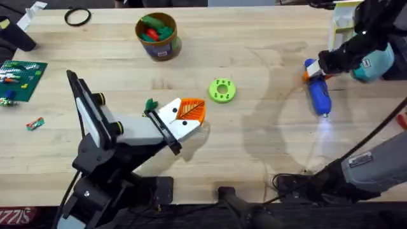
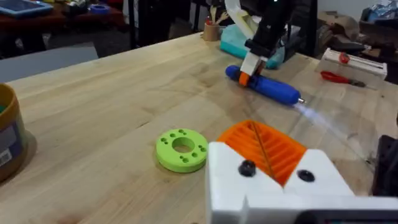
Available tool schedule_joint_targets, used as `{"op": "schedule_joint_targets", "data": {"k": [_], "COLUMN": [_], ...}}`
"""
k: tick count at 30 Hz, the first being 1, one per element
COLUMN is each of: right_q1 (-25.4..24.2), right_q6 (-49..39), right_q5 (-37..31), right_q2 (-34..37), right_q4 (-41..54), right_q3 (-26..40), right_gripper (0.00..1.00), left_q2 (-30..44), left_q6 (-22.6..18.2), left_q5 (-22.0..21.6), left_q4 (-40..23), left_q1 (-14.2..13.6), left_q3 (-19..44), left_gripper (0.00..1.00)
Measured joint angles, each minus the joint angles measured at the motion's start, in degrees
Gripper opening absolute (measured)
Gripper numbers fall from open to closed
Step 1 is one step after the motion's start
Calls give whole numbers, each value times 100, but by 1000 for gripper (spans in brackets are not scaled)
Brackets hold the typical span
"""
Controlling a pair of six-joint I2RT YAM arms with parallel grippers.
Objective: Pick up the gripper from the table and insert it into the empty holder that is missing its gripper. Then pick up a screw, insert it into the mounting hole, and use the screwdriver to tighten it. Finally, clean up the table by picking up the vegetable and placing it into the bucket.
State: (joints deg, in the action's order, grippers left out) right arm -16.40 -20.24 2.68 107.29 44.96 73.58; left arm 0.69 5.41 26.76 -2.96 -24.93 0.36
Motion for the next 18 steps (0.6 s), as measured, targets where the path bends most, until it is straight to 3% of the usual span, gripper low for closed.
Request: {"op": "schedule_joint_targets", "data": {"k": [2,9,18], "right_q1": [0,0,0], "right_q6": [27,30,70], "right_q5": [2,39,71], "right_q2": [11,11,-330], "right_q4": [-17,319,1162], "right_q3": [2,131,1149], "right_gripper": [23,28,28], "left_q2": [0,0,0], "left_q6": [0,0,2], "left_q5": [0,0,0], "left_q4": [-2,0,0], "left_q1": [0,0,0], "left_q3": [0,0,0], "left_gripper": [16,16,16]}}
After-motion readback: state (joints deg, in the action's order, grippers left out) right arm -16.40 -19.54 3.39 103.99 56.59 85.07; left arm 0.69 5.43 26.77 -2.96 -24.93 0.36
